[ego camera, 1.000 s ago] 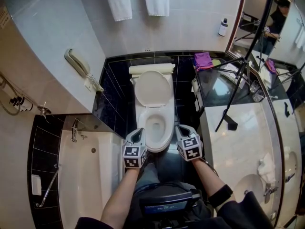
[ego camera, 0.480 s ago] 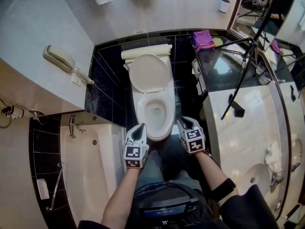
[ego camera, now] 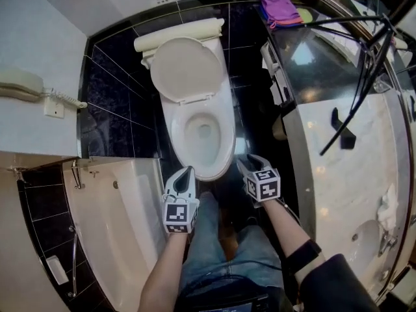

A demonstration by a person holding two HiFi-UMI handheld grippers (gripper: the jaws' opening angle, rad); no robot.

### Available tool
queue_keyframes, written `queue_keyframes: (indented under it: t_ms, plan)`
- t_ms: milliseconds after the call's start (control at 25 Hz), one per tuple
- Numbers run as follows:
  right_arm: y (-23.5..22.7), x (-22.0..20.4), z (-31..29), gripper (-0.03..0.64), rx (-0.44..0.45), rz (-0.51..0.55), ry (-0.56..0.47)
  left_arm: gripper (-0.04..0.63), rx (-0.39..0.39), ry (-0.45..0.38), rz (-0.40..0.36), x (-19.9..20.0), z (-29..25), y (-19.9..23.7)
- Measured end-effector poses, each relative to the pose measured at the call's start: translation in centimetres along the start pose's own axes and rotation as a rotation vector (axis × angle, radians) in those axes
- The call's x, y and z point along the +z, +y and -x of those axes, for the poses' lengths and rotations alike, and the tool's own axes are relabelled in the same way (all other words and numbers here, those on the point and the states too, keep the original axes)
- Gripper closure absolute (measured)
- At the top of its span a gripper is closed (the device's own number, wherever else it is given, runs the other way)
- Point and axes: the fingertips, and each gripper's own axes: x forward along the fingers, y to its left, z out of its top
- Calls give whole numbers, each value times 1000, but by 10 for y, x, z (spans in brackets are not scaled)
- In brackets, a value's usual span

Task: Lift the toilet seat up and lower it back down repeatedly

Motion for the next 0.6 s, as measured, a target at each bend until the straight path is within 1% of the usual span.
queue_keyframes:
  t_ms: [80, 120, 200, 320, 480, 600]
  plan:
    - [-11, -25, -30, 439, 18, -77, 21, 604, 7, 16, 13, -29, -21, 6]
    - [-16, -39, -44, 424, 32, -122, 32, 604, 12, 28, 18, -44, -30, 10]
    - [-26, -66, -73, 424, 58, -208, 52, 604, 22, 46, 21, -71, -48, 18]
    - [-45, -102, -117, 423, 95, -349, 66, 604, 32, 58, 20, -105, -76, 30]
    - [-70, -142, -162, 425, 130, -526, 82, 604, 21, 79, 12, -144, -104, 35]
    - [-80, -163, -185, 425, 154, -588, 99, 604, 9, 86, 6, -165, -115, 33]
